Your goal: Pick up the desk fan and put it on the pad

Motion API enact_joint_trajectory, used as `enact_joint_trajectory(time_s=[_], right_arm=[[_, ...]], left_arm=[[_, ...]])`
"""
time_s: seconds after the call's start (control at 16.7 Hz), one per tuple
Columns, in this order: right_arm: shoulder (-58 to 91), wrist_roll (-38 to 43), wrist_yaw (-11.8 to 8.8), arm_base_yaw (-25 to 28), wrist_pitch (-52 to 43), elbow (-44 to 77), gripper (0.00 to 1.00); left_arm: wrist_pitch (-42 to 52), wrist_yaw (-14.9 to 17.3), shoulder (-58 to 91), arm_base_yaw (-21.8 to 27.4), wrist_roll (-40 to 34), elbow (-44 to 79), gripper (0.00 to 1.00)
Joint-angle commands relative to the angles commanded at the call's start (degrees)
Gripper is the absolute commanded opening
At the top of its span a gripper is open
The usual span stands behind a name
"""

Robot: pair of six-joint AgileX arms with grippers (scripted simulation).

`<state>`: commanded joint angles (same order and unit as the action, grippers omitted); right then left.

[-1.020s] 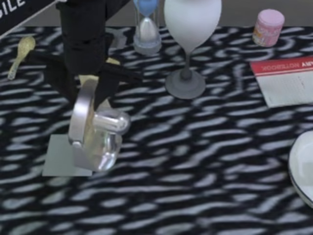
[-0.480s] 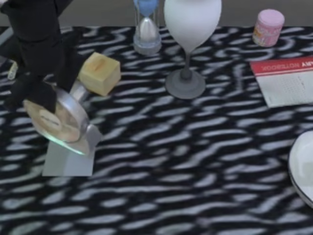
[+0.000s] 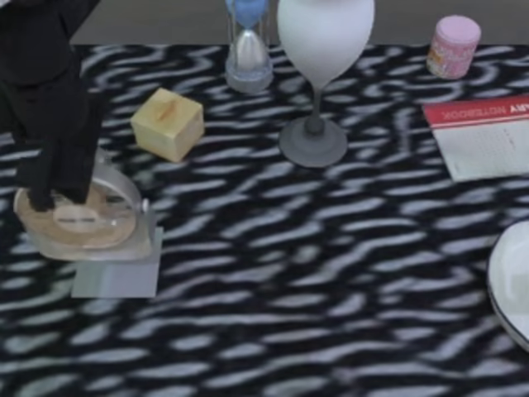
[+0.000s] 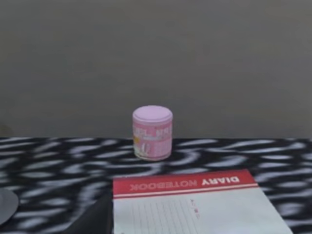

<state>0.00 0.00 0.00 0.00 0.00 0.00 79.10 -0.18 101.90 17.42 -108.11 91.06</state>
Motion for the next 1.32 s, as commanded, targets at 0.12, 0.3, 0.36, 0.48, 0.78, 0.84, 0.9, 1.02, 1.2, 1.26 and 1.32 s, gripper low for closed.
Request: enact_joint_trajectory(time_s=[0.12,0.3,0.36,0.48,0.78,0.84,0.9,1.02,1.2,1.26,1.32], right_arm=[[0.00,0.00,0.00,0.00,0.00,0.00,1.00],[0.00,0.00,0.00,0.00,0.00,0.00,1.00],[0.00,0.00,0.00,0.00,0.00,0.00,1.00],[0.00,0.00,0.00,0.00,0.00,0.00,1.00],[0.00,0.00,0.00,0.00,0.00,0.00,1.00],[0.00,0.00,0.00,0.00,0.00,0.00,1.00],[0.00,0.00,0.00,0.00,0.00,0.00,1.00],[0.00,0.00,0.00,0.00,0.00,0.00,1.00],[0.00,0.00,0.00,0.00,0.00,0.00,1.00],[0.00,0.00,0.00,0.00,0.00,0.00,1.00],[0.00,0.00,0.00,0.00,0.00,0.00,1.00]], left_arm=[[-0.04,0.03,-0.02,-0.04,-0.26,-0.08,0.00],[0.06,-0.04,0.19,0.25,-0.10,0.08,0.00],[-0.15,-0.03,0.20,0.25,-0.06,-0.13,0.00],[-2.17,-0.01,0.26,0.03,0.03,-1.90,0.00],[-7.74,0.03,0.78,-0.50,0.21,-6.98,0.00],[-7.74,0.03,0.78,-0.50,0.21,-6.98,0.00],[-7.74,0.03,0.78,-0.50,0.21,-6.98,0.00],[-7.74,0.03,0.78,-0.50,0.21,-6.98,0.08],[-7.74,0.03,0.78,-0.50,0.21,-6.98,0.30],[-7.74,0.03,0.78,-0.50,0.21,-6.98,0.38],[-7.74,0.03,0.78,-0.50,0.21,-6.98,0.45]])
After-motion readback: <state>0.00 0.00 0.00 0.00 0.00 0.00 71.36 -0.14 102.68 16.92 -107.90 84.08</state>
